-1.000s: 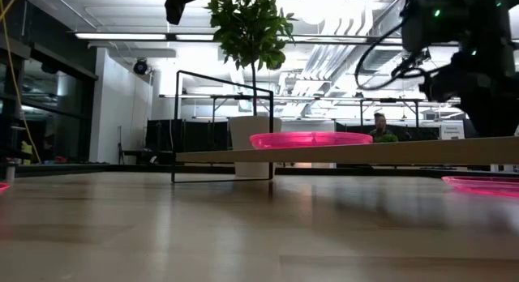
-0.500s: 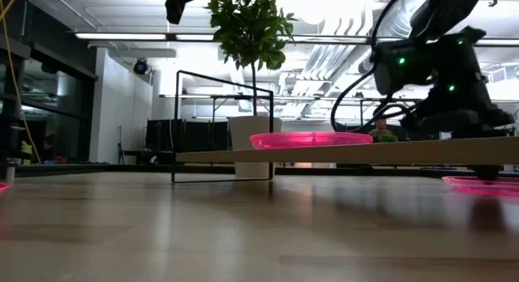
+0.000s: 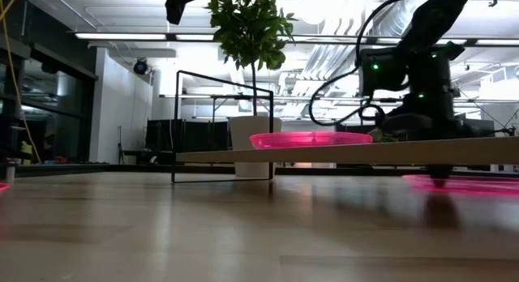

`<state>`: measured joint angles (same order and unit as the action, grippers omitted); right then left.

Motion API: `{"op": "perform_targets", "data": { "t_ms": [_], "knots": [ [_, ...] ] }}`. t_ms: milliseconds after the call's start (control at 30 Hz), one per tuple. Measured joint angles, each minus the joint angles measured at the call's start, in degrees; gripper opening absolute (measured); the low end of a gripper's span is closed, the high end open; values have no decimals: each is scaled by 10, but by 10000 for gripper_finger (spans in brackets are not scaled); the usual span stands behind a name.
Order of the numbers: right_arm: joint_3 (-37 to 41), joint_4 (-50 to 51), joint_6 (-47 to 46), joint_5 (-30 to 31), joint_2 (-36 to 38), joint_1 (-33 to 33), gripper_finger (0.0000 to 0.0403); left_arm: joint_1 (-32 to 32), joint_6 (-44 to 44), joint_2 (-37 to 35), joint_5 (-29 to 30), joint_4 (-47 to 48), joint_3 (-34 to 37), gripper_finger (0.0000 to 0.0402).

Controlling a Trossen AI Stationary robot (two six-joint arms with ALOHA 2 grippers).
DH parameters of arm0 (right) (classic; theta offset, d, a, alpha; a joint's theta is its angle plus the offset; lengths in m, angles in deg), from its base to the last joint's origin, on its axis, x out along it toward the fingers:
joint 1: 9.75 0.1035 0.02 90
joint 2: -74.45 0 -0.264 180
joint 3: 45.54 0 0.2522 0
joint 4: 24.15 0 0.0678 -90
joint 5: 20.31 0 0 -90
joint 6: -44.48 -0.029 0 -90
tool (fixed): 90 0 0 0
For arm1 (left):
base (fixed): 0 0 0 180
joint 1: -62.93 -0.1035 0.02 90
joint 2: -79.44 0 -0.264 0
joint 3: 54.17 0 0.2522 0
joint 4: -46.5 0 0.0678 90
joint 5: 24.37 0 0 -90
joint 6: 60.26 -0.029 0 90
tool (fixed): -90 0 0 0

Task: Place and stack plates onto a shelf
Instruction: Stack the pink plate on top of the other pink plate on the shelf

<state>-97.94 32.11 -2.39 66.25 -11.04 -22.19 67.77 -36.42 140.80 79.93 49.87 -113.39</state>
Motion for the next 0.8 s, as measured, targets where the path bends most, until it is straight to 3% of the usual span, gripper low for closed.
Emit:
{"op": "perform_targets", "data": {
  "t_ms": [333,633,800],
  "knots": [
    [1,-154,24,22,36,-75,0,0,0,0,0,1,0,161],
    [-20,-41,86,58,177,-138,0,0,0,0,0,1,0,161],
    [20,-5,71,67,276,-155,0,0,0,0,18,1,0,161]
  ]
}}
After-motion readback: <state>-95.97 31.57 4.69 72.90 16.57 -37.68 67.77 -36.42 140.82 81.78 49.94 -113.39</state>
